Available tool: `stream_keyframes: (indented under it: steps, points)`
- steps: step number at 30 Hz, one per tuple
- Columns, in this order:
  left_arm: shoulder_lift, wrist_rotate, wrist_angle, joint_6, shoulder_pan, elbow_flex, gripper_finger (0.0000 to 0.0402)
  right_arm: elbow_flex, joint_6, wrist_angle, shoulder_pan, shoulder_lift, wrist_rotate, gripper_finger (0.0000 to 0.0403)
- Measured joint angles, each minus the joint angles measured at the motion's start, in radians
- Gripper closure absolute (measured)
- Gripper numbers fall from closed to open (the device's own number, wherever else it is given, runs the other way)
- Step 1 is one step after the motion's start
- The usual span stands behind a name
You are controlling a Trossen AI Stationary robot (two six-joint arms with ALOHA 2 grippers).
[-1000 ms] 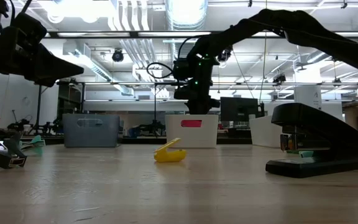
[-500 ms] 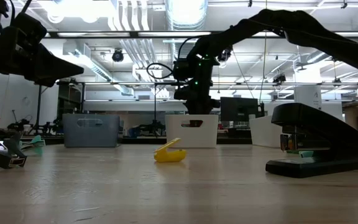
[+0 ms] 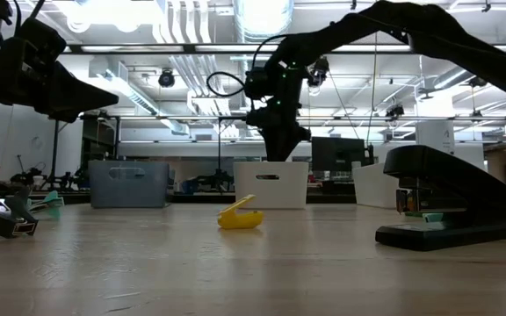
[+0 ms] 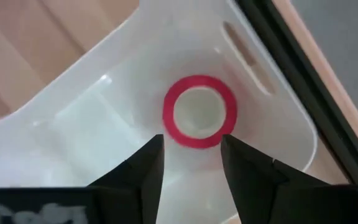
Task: Pick and place Stapler, Stapler remover, tape
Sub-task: Put the yellow tape into the left white bin
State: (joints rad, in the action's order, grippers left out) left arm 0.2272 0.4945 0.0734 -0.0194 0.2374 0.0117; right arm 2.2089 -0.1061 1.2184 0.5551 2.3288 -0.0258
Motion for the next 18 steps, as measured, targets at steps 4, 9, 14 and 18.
stream_keyframes:
  steps: [4,9,14,18]
  points:
    - [0.0,0.0,0.0,0.0,0.0,0.0,0.038,0.0,0.01,0.039,-0.028,-0.017,-0.001,0.0259]
    - [0.0,0.0,0.0,0.0,0.0,0.0,0.038,-0.001,0.021,0.068,-0.076,-0.06,-0.001,0.0263]
    - [0.0,0.0,0.0,0.0,0.0,0.0,0.038,-0.003,0.034,0.13,-0.133,-0.129,0.002,0.026]
    - [0.0,0.0,0.0,0.0,0.0,0.0,0.038,-0.012,0.04,0.2,-0.203,-0.187,0.002,0.0257]
